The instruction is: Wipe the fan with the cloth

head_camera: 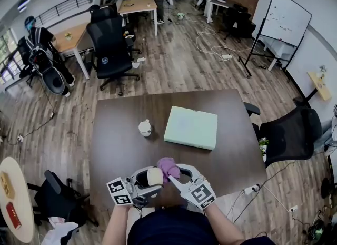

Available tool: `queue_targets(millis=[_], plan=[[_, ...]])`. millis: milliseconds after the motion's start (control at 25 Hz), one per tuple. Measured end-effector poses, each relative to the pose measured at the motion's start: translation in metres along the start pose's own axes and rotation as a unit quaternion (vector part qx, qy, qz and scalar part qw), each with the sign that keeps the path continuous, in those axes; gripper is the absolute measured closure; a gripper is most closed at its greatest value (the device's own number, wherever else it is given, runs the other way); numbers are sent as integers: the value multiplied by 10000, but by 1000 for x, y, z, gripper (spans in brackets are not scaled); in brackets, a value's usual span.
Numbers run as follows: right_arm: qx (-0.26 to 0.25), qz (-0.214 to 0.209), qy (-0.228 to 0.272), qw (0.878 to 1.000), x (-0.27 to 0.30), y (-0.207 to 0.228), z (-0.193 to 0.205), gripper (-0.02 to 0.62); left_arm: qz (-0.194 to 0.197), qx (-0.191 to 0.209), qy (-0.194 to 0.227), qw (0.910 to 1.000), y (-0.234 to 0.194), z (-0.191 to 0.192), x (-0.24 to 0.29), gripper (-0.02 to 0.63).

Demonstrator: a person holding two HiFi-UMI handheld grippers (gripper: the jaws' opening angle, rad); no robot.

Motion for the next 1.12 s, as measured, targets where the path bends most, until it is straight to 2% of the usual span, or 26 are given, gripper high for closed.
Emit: queue_targets(millis=[320,480,800,920,1120], plan=[[3,84,159,9998,-5,0,-12,468,-143,-51,106,9998,-2,0,0,225],[349,-2,325,9989,-10,-5,-16,468,-232,-231,386,9987,-6,-3,-4,225],[411,-195,388,9982,-12,-15,-15,468,-394,-295,527,9974,-8,-7,-11,225],[272,-225,367,9987,-10,-21,-14,468,-445,-260,556,9971,-8,-10,-15,225],[-171,-136,372,9991,-12,-22,-22,468,-444,18,255,9987,-6,-12,-15,225]])
Point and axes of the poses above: the fingertips, and each gripper's own axes: x forward along the fingers, y to its right, z out of its underside, the point moved 9 cm from there along -x, backward along the fingers, and after that the axes turned 1 degree about -y, right-handed, at the moved point
